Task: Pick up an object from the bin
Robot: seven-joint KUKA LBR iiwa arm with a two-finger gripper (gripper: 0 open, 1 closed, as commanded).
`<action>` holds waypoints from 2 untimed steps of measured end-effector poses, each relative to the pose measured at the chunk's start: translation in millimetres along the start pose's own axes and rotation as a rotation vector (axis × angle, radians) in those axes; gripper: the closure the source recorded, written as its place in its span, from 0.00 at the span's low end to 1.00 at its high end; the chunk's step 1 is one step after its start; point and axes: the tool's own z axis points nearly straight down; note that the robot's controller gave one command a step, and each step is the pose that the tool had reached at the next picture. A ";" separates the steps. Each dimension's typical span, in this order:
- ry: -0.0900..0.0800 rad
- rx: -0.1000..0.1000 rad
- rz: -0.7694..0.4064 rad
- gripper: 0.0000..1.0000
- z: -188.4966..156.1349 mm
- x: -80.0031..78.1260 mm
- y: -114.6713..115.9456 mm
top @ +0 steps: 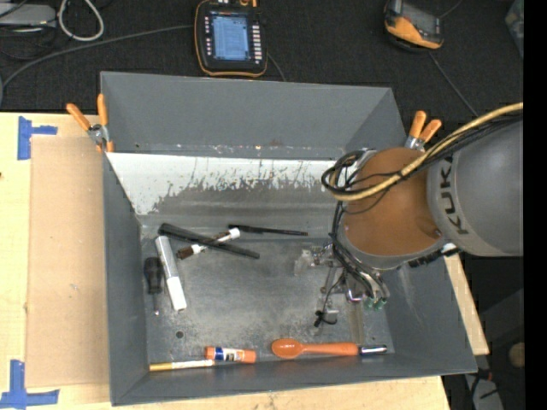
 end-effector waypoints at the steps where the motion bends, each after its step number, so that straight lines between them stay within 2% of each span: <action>1: -0.007 0.000 0.001 0.00 -3.3 -1.9 -0.1; 2: -0.024 0.001 -0.040 0.00 62.7 38.9 -57.1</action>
Offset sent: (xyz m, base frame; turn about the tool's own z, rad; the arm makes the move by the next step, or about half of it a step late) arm -0.0440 -0.0570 -0.0644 -0.0448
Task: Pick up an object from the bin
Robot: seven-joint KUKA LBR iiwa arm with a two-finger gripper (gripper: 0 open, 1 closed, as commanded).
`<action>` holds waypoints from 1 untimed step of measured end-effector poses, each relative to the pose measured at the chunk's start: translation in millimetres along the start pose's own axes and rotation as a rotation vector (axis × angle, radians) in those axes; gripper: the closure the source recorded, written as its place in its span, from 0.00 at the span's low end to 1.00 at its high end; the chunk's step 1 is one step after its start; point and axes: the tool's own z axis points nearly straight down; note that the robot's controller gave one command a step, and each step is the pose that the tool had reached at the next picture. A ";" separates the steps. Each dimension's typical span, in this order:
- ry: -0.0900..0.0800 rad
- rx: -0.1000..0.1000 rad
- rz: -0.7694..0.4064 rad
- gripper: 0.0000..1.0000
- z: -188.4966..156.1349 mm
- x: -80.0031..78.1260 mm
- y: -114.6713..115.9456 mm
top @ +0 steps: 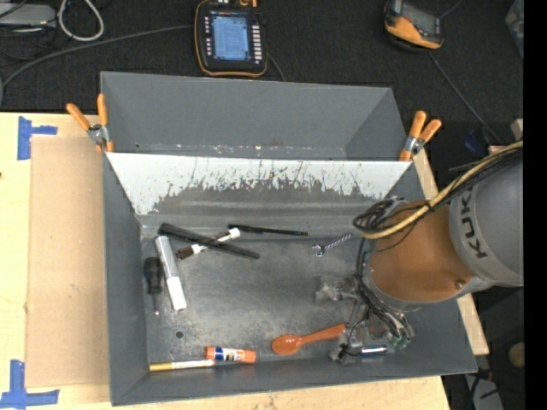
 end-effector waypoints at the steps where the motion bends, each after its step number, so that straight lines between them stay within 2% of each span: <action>1: 0.005 -0.003 0.060 0.00 -44.8 5.3 -35.0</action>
Offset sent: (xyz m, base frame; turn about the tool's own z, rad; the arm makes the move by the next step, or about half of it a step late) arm -0.0016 -0.0032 0.0055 0.0045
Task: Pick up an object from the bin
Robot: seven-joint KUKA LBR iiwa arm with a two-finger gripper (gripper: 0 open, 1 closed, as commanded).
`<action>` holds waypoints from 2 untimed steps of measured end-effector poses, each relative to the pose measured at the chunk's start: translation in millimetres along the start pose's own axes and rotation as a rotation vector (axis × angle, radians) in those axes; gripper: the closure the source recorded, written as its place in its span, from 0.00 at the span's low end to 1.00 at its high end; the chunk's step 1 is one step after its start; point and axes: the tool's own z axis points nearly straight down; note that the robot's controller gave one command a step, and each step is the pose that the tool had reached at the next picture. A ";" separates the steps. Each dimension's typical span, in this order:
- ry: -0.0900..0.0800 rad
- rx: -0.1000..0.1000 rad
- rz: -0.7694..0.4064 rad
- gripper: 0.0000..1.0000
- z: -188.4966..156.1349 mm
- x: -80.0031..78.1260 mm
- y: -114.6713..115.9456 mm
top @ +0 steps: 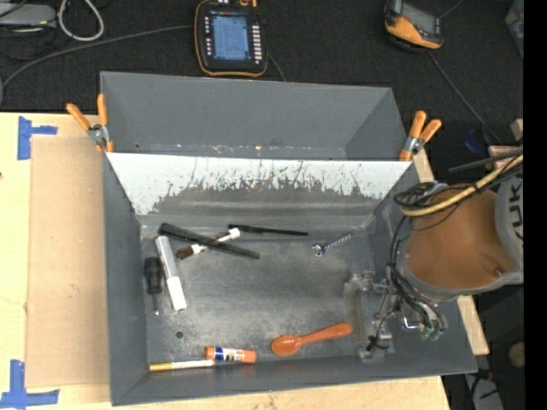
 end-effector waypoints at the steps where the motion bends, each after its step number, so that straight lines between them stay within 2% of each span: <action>1: -0.006 0.000 -0.057 0.00 39.3 -3.7 32.9; 2: -0.014 0.001 -0.061 0.00 45.1 -3.6 34.6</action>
Offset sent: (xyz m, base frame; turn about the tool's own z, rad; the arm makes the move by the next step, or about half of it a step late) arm 0.0008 0.0347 -0.0467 -0.0610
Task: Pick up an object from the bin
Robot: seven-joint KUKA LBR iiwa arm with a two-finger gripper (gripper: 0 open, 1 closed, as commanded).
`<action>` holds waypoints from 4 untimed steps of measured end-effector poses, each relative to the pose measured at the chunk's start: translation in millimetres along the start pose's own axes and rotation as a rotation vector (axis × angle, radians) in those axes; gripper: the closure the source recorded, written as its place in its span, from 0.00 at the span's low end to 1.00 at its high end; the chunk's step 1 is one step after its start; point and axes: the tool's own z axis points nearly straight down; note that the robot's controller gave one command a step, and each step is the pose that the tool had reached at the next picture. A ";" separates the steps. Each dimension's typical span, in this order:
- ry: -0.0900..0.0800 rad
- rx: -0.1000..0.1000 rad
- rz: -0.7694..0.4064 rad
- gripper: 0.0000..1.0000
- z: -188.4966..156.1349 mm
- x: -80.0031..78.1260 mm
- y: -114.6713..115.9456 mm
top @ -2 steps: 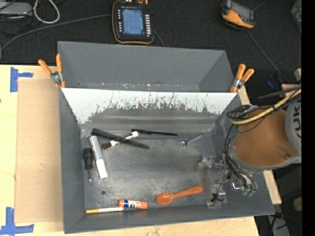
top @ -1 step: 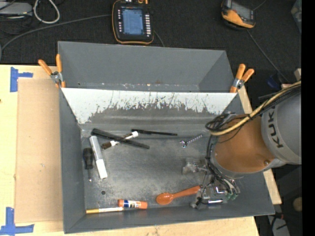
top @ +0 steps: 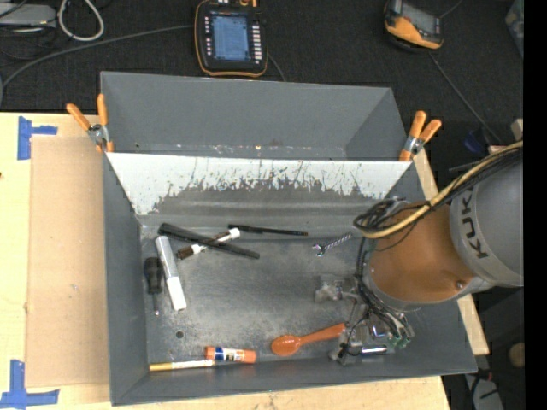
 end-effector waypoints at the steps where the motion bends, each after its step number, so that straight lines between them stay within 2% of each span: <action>1: 0.008 -0.003 -0.294 1.00 2.2 5.2 31.6; 3: 0.010 -0.004 -0.293 1.00 -0.3 5.9 31.6; 4: 0.009 -0.005 -0.289 1.00 -50.2 4.1 32.4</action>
Offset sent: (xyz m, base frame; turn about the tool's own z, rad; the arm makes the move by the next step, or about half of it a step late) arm 0.0000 0.0000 0.0000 0.0000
